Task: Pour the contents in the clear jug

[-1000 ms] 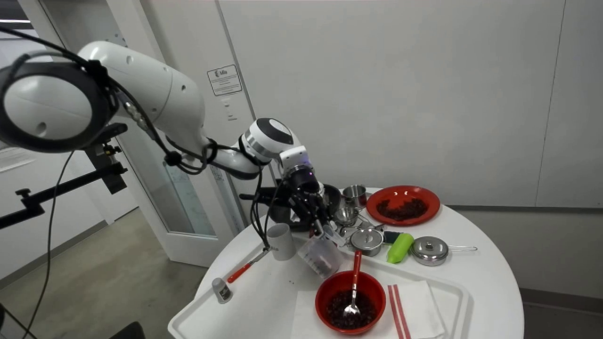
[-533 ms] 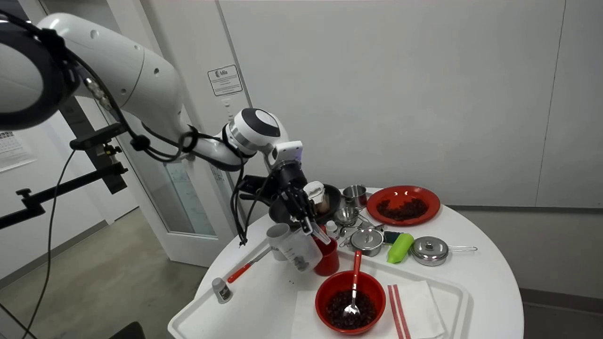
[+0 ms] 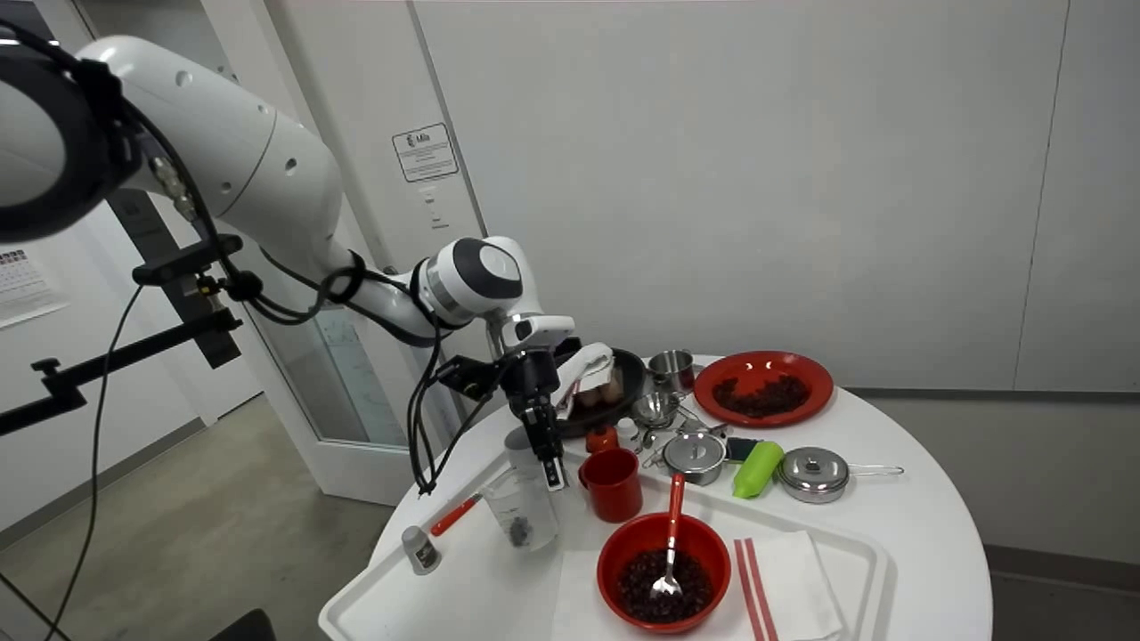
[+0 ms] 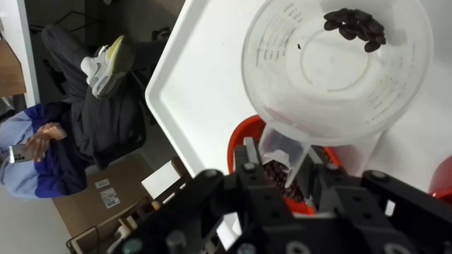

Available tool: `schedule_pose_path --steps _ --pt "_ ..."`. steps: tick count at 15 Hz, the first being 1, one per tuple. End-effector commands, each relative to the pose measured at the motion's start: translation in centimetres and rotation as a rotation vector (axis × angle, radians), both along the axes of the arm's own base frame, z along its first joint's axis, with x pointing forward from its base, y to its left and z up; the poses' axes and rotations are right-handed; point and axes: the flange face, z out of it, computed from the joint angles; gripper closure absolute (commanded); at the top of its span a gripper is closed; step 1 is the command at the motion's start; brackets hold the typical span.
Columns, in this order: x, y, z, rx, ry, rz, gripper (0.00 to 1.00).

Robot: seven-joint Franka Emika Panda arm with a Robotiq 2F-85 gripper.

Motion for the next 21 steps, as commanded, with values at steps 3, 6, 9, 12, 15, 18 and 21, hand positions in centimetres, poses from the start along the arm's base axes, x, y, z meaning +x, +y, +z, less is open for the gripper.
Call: schedule_pose_path --steps 3,6,9,12,15,18,21 --pt "-2.0 0.9 -2.0 0.228 0.157 0.018 0.89" --pt "-2.8 1.5 -3.4 0.242 0.167 -0.023 0.89" --pt "-3.1 1.7 -5.0 0.215 0.148 -0.047 0.89" --pt "-3.4 1.9 -6.5 0.202 0.130 -0.052 0.89" --pt "-3.6 2.1 -7.7 0.196 0.099 -0.069 0.89" --pt "-3.8 2.2 -8.2 0.203 0.076 -0.072 0.76" --pt "-4.1 2.2 -8.3 0.223 0.063 -0.067 0.41"
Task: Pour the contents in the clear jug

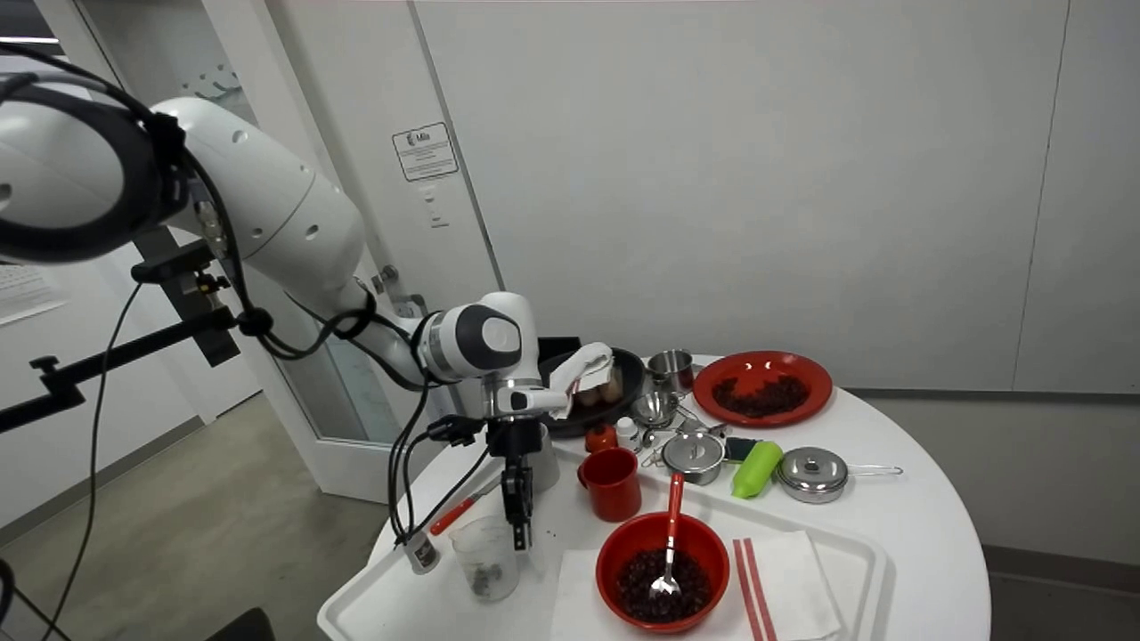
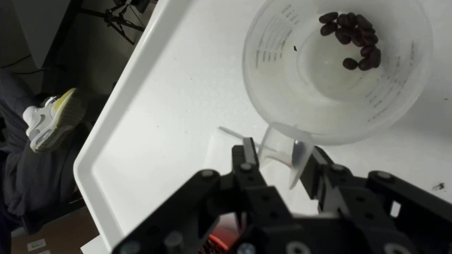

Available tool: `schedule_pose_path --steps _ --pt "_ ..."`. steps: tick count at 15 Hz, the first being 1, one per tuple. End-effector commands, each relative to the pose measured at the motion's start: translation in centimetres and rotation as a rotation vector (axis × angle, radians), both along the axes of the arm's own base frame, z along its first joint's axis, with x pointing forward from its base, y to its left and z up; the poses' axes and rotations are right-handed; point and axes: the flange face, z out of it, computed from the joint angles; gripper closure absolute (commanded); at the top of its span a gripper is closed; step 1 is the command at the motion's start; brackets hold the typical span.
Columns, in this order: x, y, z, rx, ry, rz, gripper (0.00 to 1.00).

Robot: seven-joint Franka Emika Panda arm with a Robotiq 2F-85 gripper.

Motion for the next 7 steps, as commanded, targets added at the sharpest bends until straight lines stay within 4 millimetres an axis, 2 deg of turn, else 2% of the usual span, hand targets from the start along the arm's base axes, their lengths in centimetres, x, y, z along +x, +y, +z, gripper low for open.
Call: schedule_pose_path --steps 1,5,6,7 --pt "-0.58 0.14 0.03 0.026 -0.025 -0.024 0.32" --pt "-0.92 0.06 -0.05 0.036 -0.033 -0.023 0.02" --pt "-0.29 0.04 -0.52 0.019 -0.015 -0.005 0.19" --pt "-0.34 0.01 -0.58 0.019 -0.015 -0.006 0.12"
